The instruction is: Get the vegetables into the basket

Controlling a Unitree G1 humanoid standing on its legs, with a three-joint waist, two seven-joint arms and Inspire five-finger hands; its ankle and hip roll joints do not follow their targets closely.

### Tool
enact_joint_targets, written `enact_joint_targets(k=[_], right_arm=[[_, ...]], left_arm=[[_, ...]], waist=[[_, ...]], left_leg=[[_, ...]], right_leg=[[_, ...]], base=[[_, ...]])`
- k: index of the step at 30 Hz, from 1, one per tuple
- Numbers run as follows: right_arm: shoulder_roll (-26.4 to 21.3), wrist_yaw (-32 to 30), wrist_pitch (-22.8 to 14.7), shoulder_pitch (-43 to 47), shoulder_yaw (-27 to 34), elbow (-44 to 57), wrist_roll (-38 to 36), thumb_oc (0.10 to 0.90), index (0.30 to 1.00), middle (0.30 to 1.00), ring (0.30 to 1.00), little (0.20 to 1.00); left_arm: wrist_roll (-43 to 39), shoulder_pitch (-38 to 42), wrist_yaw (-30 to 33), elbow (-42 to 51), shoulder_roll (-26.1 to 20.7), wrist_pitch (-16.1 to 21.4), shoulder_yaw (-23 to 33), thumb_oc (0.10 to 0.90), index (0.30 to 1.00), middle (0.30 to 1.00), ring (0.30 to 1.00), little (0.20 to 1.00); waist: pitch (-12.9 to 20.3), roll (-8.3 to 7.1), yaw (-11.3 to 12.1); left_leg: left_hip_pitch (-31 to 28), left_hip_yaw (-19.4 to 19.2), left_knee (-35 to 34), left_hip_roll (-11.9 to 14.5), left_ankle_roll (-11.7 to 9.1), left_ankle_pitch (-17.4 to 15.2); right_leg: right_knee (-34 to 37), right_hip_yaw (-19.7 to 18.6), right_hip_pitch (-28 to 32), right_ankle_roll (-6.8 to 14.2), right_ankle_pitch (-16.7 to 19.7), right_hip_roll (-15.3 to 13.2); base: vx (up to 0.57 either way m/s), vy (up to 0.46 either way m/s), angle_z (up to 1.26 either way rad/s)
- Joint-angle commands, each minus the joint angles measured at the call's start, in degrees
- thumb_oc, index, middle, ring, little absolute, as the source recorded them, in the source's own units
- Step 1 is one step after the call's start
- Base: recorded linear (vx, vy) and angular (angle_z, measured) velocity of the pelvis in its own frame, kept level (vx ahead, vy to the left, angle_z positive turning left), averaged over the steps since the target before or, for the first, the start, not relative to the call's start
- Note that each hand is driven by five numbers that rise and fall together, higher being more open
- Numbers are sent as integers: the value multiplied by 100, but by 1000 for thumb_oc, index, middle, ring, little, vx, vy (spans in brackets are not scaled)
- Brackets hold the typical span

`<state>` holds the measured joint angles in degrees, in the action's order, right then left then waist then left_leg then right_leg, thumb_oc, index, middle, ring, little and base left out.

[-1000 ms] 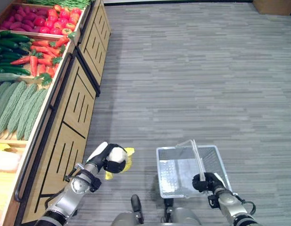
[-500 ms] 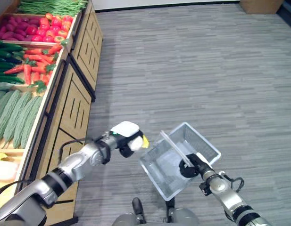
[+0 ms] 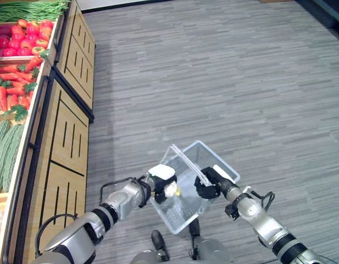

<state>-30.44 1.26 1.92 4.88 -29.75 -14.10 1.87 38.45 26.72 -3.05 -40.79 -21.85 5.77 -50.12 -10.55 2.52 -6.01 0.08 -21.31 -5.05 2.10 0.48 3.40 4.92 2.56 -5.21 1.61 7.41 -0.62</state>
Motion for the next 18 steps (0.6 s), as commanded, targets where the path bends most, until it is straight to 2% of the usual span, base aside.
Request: enact_joint_targets(k=[1,2,5,6,7,10,18], right_arm=[[282,170,-935,263,89,1035,-657,400,300,300,300,300],[224,456,-888,-20,223,1347,-1084,400,300,300,300,300],[180,681,-805,-103,103,1404,-1372,400,300,300,300,300],[153,770,-790,-161,79,1459,-1446,400,300,300,300,300],[116,837,-810,-197,75,1545,-1507,400,300,300,300,300],[32,987,-795,-256,27,1688,-1634,400,300,300,300,300],[40,914,-754,-185,111,1642,-1567,400,300,300,300,300]], left_arm=[[82,495,303,-299,179,64,30,400,300,300,300,300],[3,195,69,313,-332,349,162,400,300,300,300,300],[-26,96,-39,737,-541,381,108,400,300,300,300,300],[-12,9,-101,931,-673,399,103,629,621,621,621,621],[-16,-66,-144,1082,-769,445,113,900,1000,1000,1000,1000],[21,-184,-213,1280,-918,483,140,900,1000,1000,1000,1000],[-234,-636,-336,1859,-1236,527,417,900,1000,1000,1000,1000]], waist=[[405,-294,-12],[375,-279,67],[384,-290,126],[383,-297,140],[378,-295,167],[383,-302,188],[456,-267,257]], left_leg=[[-52,8,5,-29,-56,-471],[-45,33,5,-18,-67,-477],[-19,48,5,-15,-75,-458],[-23,71,5,-18,-75,-457],[-23,83,5,-21,-78,-456],[-49,110,5,-30,-75,-461],[-215,167,5,-72,-40,-529]], right_leg=[[-20,68,-137,595,-144,-457],[-18,93,-127,598,-162,-456],[8,122,-124,595,-132,-464],[8,147,-109,597,-137,-468],[8,171,-100,601,-140,-470],[8,217,-55,612,-153,-481],[-27,243,112,613,-223,-522]], base=[[-13,-24,-4],[-14,-21,-4],[-7,-16,-7],[-4,-10,4],[-3,-9,9],[-3,1,9],[1,4,1]])
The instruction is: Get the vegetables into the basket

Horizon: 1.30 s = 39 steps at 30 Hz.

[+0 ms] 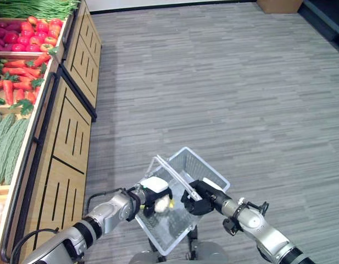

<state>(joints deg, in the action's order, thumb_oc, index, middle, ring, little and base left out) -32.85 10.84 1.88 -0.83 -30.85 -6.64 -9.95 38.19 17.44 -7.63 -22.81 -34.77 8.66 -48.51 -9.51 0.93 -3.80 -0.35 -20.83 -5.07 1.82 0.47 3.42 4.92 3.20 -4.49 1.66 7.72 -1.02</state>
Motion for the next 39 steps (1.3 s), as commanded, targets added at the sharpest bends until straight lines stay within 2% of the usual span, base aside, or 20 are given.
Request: enact_joint_targets(k=[1,8,11,13,14,15,17,18,20,24,25,29,30,31,33,35,36,37,39], right_arm=[[296,-41,-738,382,233,898,-371,400,300,300,300,300],[311,6,-675,344,239,826,-353,400,300,300,300,300],[370,-80,-641,301,267,520,-283,400,300,300,300,300],[474,-264,-544,256,366,-73,-49,400,300,300,300,300],[504,-349,-522,223,459,-248,41,400,300,300,300,300],[454,-524,-590,185,598,-295,450,400,300,300,300,300],[439,-562,-591,158,657,-271,561,400,300,300,300,300],[380,-702,-596,6,940,-288,786,400,300,300,300,300],[492,-857,-527,-227,1281,-611,594,400,300,300,300,300],[486,-1134,-553,-449,1713,-1071,863,400,300,300,300,300],[520,-1211,-506,-503,1895,-1495,825,400,300,300,300,300],[554,-1214,-468,-536,2181,-1984,680,400,300,300,300,300],[559,-1289,-491,-538,2229,-2211,737,400,300,300,300,300],[555,-1311,-521,-542,2293,-2342,782,400,300,300,300,300],[547,-1333,-442,-584,2482,-2641,812,400,300,300,300,300],[602,-1407,-425,-567,2605,-2982,811,400,300,300,300,300],[633,-1422,-437,-535,2601,-3136,820,400,300,300,300,300],[738,-1520,-444,-432,2505,-3606,826,400,300,300,300,300],[879,-1654,-521,-259,2406,-4296,804,400,300,300,300,300]], left_arm=[[-246,242,104,156,21,246,287,900,1000,1000,1000,1000],[-322,2,72,298,-108,236,464,900,1000,1000,1000,1000],[-353,-35,91,252,-81,208,490,900,1000,1000,1000,1000],[-507,-104,131,150,6,121,598,900,1000,1000,1000,1000],[-605,-149,132,246,-49,101,682,900,1000,1000,1000,1000],[-720,-262,197,277,-40,75,844,900,1000,1000,1000,1000],[-759,-306,242,253,-24,52,906,900,1000,1000,1000,1000],[-859,-455,320,269,-38,-6,1098,900,1000,1000,1000,1000],[-1000,-643,417,198,-5,-62,1322,900,1000,1000,1000,1000],[-1215,-845,654,6,-208,-202,1910,900,1000,1000,1000,1000],[-1425,-906,674,-352,-166,-249,2063,900,1000,1000,1000,1000],[-1610,-1014,748,-883,-201,-286,2419,900,1000,1000,1000,1000],[-1393,-1065,749,-569,-273,-353,2409,900,1000,1000,1000,1000],[-1368,-1283,762,-547,-235,-407,2493,900,1000,1000,1000,1000],[-1536,-1539,882,-1200,-113,-411,2869,900,1000,1000,1000,1000],[-1609,-1743,950,-1248,15,-456,3047,900,1000,1000,1000,1000],[-1748,-1746,1037,-1547,193,-481,3110,900,1000,1000,1000,1000],[-2204,-1555,1135,-2245,671,-535,3059,900,1000,1000,1000,1000],[-2595,-1296,1503,-3570,1222,-618,3302,900,1000,1000,1000,1000]], waist=[[372,-97,48],[427,-88,89],[434,-83,98],[454,-79,103],[464,-78,113],[475,-82,119],[481,-84,116],[491,-87,110],[493,-95,101],[495,-82,96],[500,-87,78],[527,-89,114],[522,-85,129],[502,-87,137],[488,-100,161],[482,-102,192],[478,-110,198],[466,-125,167],[459,-163,165]], left_leg=[[-192,128,7,-57,-31,-540],[-266,183,7,-80,-9,-574],[-298,187,7,-91,-3,-582],[-315,189,7,-97,2,-584],[-323,192,7,-99,6,-589],[-337,195,7,-102,10,-593],[-342,202,7,-103,11,-596],[-352,217,7,-110,24,-602],[-367,233,7,-123,29,-606],[-401,265,7,-144,30,-621],[-424,280,7,-148,37,-629],[-413,251,7,-151,36,-615],[-408,268,7,-155,40,-618],[-406,290,7,-158,48,-612],[-391,318,7,-164,53,-598],[-376,343,7,-173,58,-595],[-366,347,7,-176,64,-592],[-371,355,7,-184,69,-591],[-361,335,7,-181,77,-586]], right_leg=[[-38,188,60,608,-262,-491],[-67,231,145,618,-317,-515],[-74,240,175,619,-327,-525],[-78,235,196,610,-334,-532],[-76,237,203,613,-336,-536],[-80,241,213,610,-345,-539],[-83,243,220,609,-350,-538],[-93,250,232,614,-353,-541],[-114,267,255,616,-364,-550],[-160,297,287,628,-403,-568],[-166,309,311,628,-412,-577],[-130,294,305,629,-363,-581],[-133,300,302,629,-364,-584],[-147,322,302,628,-371,-587],[-149,337,307,624,-372,-598],[-160,353,301,625,-374,-607],[-162,362,295,624,-366,-610],[-182,361,293,622,-379,-609],[-185,339,265,603,-380,-594]], base=[[-1,22,4],[1,7,2],[0,0,0],[0,0,0],[0,0,0],[0,0,0],[0,0,0],[0,0,0],[0,0,0],[15,20,4],[15,23,4],[3,8,2],[-3,20,-3],[0,0,0],[-3,7,2],[-6,15,4],[0,0,0],[0,0,0],[-11,4,7]])
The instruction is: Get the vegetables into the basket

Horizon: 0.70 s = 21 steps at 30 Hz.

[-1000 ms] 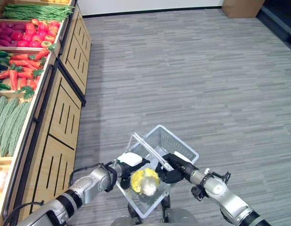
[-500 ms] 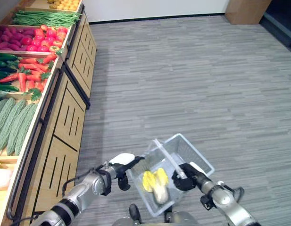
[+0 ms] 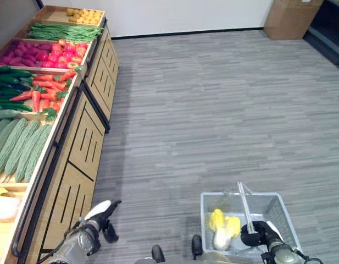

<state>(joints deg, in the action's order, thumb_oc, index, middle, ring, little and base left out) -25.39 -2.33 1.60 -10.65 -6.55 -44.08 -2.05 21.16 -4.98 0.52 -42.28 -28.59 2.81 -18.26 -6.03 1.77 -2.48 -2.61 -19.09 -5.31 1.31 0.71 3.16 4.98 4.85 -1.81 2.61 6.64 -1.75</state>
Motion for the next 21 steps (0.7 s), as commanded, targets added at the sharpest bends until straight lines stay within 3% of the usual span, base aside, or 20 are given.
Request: enact_joint_targets(k=[1,2,8,21], right_arm=[[176,-343,-502,791,-85,-774,7,400,300,300,300,300],[289,-373,-487,909,-185,-1334,-5,400,300,300,300,300],[579,-344,-416,1055,-293,-2220,-112,400,300,300,300,300],[784,-251,-258,1064,-287,-2849,-65,400,300,300,300,300]], left_arm=[[-889,955,715,-1936,721,-37,292,900,1000,1000,1000,1000],[-1215,1002,796,-2599,949,-121,574,900,1000,1000,1000,1000],[-1331,949,730,-3385,1148,-283,850,900,1000,1000,1000,1000],[-1441,835,670,-3300,1205,-263,862,900,1000,1000,1000,1000]], waist=[[111,-261,41],[117,-294,70],[144,-329,112],[89,-318,192]], left_leg=[[-131,157,31,-131,53,-562],[-130,155,31,-129,51,-568],[-123,164,31,-138,60,-572],[-77,274,31,-242,124,-608]], right_leg=[[-183,159,-8,500,-267,-514],[-180,147,-4,484,-269,-505],[-166,161,8,475,-259,-507],[-198,259,16,530,-247,-602]], base=[[-2,-3,4],[0,0,0],[3,0,-3],[17,41,3]])
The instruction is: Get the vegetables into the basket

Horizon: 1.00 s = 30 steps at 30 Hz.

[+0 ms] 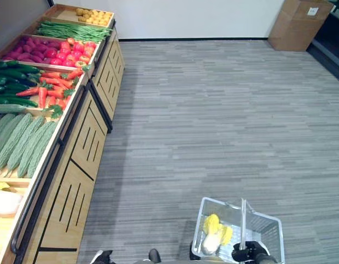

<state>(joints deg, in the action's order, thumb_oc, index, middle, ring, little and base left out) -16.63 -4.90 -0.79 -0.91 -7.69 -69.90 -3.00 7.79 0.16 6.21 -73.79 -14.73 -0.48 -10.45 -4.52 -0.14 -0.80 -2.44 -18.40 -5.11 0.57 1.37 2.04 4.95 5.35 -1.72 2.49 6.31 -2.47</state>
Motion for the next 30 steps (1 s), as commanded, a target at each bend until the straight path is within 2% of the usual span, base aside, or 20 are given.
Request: enact_joint_targets(k=[1,13,14,15,17,19,21,22,23,25,30], right_arm=[[-89,8,-5,90,-169,-295,37,400,300,300,300,300],[-73,79,63,206,-37,-378,-199,400,300,300,300,300],[-66,82,59,200,-9,-369,-280,400,300,300,300,300],[-66,82,59,200,-9,-370,-280,400,300,300,300,300],[-71,93,62,228,-3,-331,-356,400,300,300,300,300],[-63,77,56,242,16,-312,-443,400,300,300,300,300],[-50,66,43,249,34,-285,-532,400,300,300,300,300],[-60,59,34,305,23,-282,-571,400,300,300,300,300],[-31,55,39,342,15,-301,-550,400,300,300,300,300],[-2,64,38,349,-2,-282,-538,400,300,300,300,300],[34,73,49,297,-57,-271,-463,400,300,300,300,300]], left_arm=[[-125,325,92,-142,-178,63,68,900,1000,1000,1000,1000],[-114,423,26,-152,-291,23,30,900,1000,1000,1000,1000],[-154,418,54,-78,-322,31,40,900,1000,1000,1000,1000],[-155,418,53,-77,-322,30,40,900,1000,1000,1000,1000],[-208,442,87,-2,-354,29,47,900,1000,1000,1000,1000],[-226,455,95,7,-354,10,24,900,1000,1000,1000,1000],[-264,468,91,29,-357,17,14,900,1000,1000,1000,1000],[-266,531,112,26,-368,38,-3,900,1000,1000,1000,1000],[-272,559,129,0,-368,53,2,900,1000,1000,1000,1000],[-260,587,138,-30,-356,65,-12,900,1000,1000,1000,1000],[-276,588,153,-33,-305,69,-35,900,1000,1000,1000,1000]], waist=[[-62,-134,29],[-310,-272,86],[-376,-290,108],[-375,-291,111],[-543,-277,107],[-615,-259,112],[-658,-242,103],[-704,-234,102],[-722,-275,137],[-733,-337,150],[-710,-410,161]], left_leg=[[-98,218,11,-181,69,-503],[224,273,739,-316,345,-976],[240,261,795,-315,403,-1050],[242,258,796,-316,404,-1051],[214,272,827,-313,475,-1077],[169,288,796,-307,476,-1070],[124,297,752,-293,456,-1054],[151,309,778,-265,429,-1047],[171,309,856,-243,408,-1085],[124,311,961,-252,377,-1182],[-203,339,931,-296,295,-1307]], right_leg=[[-211,213,9,550,-220,-539],[-841,69,-234,681,-54,-759],[-1142,57,-378,716,10,-754],[-1153,52,-386,716,6,-755],[-1946,51,-743,737,233,-760],[-2211,94,-902,706,229,-750],[-1930,31,-991,686,265,-675],[-1405,-181,-1129,689,437,-594],[-896,-289,-1278,738,614,-596],[-501,-312,-1324,783,688,-586],[-341,-28,-1330,859,713,-471]], base=[[29,71,7],[41,154,1],[24,105,-21],[46,217,-12],[30,184,-7],[58,119,-6],[71,62,16],[82,-21,31],[127,-41,27],[162,-79,11],[207,-120,17]])
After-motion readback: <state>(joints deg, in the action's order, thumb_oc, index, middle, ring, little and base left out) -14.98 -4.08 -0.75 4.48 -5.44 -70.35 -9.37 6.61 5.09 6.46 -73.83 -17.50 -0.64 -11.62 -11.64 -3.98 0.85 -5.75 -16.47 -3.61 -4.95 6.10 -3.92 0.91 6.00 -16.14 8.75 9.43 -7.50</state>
